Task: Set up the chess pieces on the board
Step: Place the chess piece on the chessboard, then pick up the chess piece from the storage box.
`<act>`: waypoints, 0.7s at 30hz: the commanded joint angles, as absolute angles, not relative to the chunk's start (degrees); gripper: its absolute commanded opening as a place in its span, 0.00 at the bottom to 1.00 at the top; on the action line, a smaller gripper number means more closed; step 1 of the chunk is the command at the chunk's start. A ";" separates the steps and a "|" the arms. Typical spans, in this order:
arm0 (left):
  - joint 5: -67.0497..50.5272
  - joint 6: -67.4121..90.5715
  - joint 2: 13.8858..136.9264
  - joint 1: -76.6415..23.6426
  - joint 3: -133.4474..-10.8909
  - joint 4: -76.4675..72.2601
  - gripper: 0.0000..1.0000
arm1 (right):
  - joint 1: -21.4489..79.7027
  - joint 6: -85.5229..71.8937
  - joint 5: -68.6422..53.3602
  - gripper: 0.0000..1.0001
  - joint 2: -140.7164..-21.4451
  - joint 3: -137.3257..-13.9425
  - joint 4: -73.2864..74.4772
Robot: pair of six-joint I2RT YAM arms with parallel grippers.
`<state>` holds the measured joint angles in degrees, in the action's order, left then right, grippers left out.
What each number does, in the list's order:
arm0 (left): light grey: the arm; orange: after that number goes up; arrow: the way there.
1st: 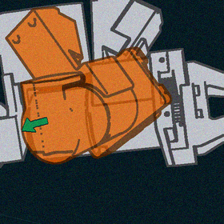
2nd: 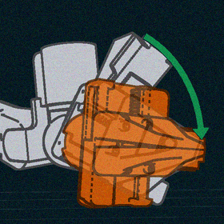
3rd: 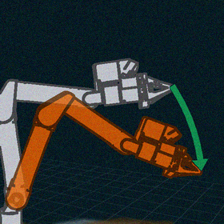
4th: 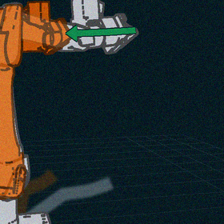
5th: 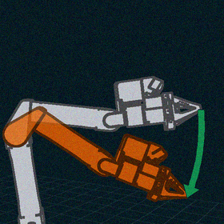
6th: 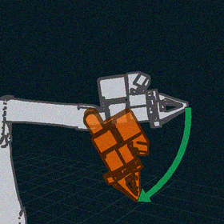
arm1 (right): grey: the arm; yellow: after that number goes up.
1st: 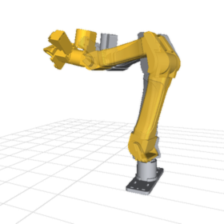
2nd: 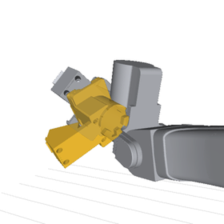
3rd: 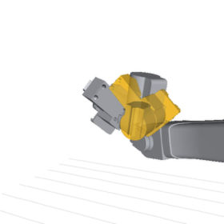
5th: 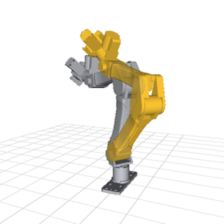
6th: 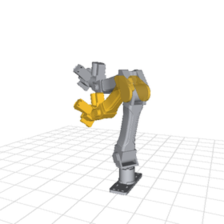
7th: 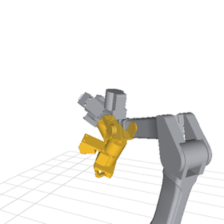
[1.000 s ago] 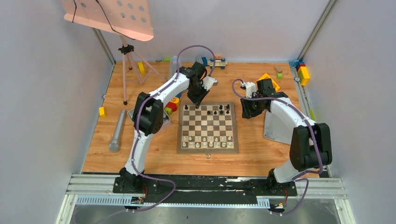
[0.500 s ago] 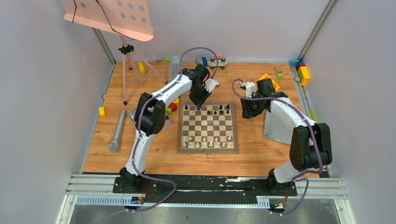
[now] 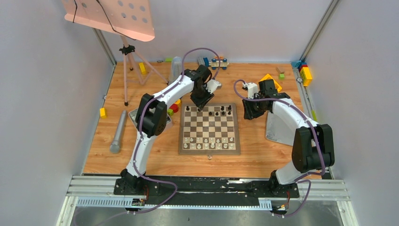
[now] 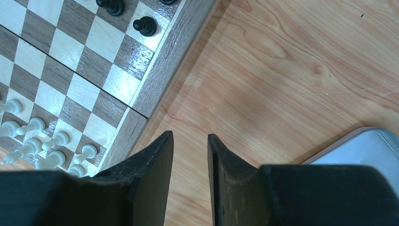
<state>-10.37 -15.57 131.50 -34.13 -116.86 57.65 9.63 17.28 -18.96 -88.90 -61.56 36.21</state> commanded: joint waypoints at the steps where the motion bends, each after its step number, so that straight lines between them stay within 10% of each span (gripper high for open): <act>1: -9.76 -15.61 129.86 -34.72 -118.61 57.28 0.44 | 9.97 17.93 -18.55 0.33 -89.40 -63.37 35.60; 21: -8.99 -20.25 91.74 -12.04 -83.40 50.12 0.65 | 10.41 17.92 -18.74 0.33 -89.21 -63.59 35.77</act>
<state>-9.43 -17.80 93.01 -17.91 -88.09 50.28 9.85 17.28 -18.94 -88.90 -61.56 36.25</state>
